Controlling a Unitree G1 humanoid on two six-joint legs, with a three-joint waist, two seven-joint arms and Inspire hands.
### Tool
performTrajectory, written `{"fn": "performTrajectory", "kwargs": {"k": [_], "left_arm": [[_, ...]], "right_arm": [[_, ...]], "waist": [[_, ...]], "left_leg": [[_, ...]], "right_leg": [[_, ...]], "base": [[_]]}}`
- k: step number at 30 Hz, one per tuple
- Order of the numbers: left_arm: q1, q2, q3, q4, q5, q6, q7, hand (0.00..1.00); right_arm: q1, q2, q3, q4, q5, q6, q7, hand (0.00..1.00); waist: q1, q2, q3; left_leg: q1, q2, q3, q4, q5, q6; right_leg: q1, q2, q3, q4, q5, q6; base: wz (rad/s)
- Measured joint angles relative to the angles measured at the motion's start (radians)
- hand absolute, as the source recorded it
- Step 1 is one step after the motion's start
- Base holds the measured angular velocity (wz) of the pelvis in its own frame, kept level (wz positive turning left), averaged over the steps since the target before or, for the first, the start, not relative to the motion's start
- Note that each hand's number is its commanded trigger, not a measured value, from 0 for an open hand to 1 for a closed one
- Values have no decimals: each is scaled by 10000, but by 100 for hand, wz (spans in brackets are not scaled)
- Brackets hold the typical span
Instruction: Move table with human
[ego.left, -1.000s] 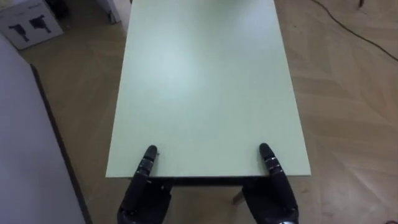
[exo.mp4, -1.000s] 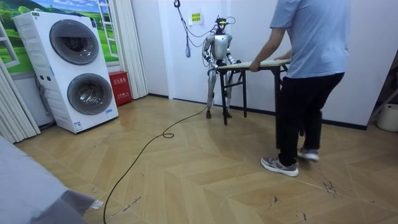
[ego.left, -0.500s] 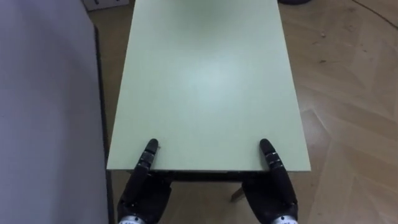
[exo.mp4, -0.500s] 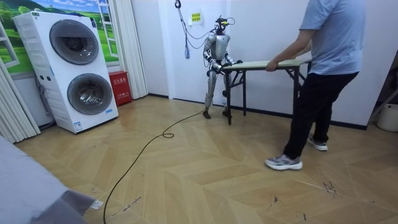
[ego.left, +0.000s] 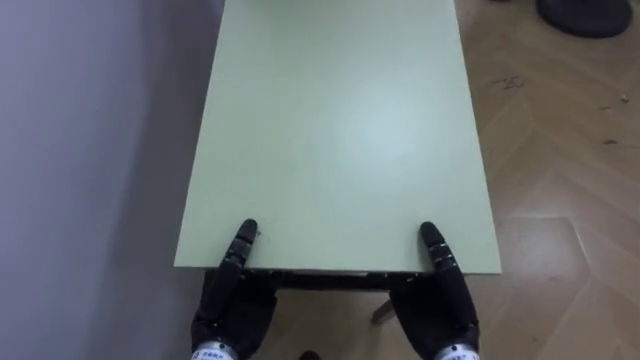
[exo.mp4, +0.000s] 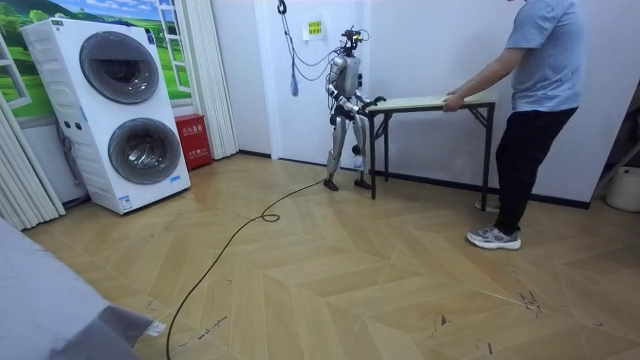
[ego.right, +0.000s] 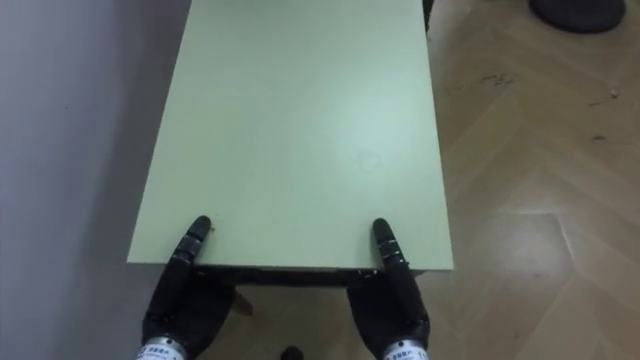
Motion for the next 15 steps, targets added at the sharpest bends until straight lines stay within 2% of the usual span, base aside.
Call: {"fn": "performTrajectory", "kwargs": {"k": [3, 7, 12, 15], "left_arm": [[85, 1, 55, 1, 0, 1, 46, 100], [131, 5, -22, 60, 3, 3, 51, 100], [-116, -10, 3, 815, 14, 71, -73, 100], [-269, -51, 32, 1256, 14, 176, -162, 100]], "right_arm": [[-36, 28, -17, 0, -174, 104, -99, 100], [-11, 72, -37, 100, -212, 155, -103, 100], [-114, 103, -42, 541, -290, 155, -104, 100], [-180, 158, -41, 906, -339, 256, -104, 100]], "waist": [[8, 1, 0], [-22, 9, -3], [-5, 170, -77], [-9, 191, -89]], "left_leg": [[-70, -155, 47, 28, -25, 147], [-44, -320, -185, 31, -105, 280], [153, -379, -185, 99, -177, 378], [441, -397, -127, 88, -328, 380]], "right_leg": [[-21, -112, -107, 7, -132, 197], [-41, -188, 55, 185, -139, 211], [1, -254, 396, 541, -135, 208], [197, -287, 642, 664, -126, 201]], "base": [[6], [13], [1], [-3]]}}
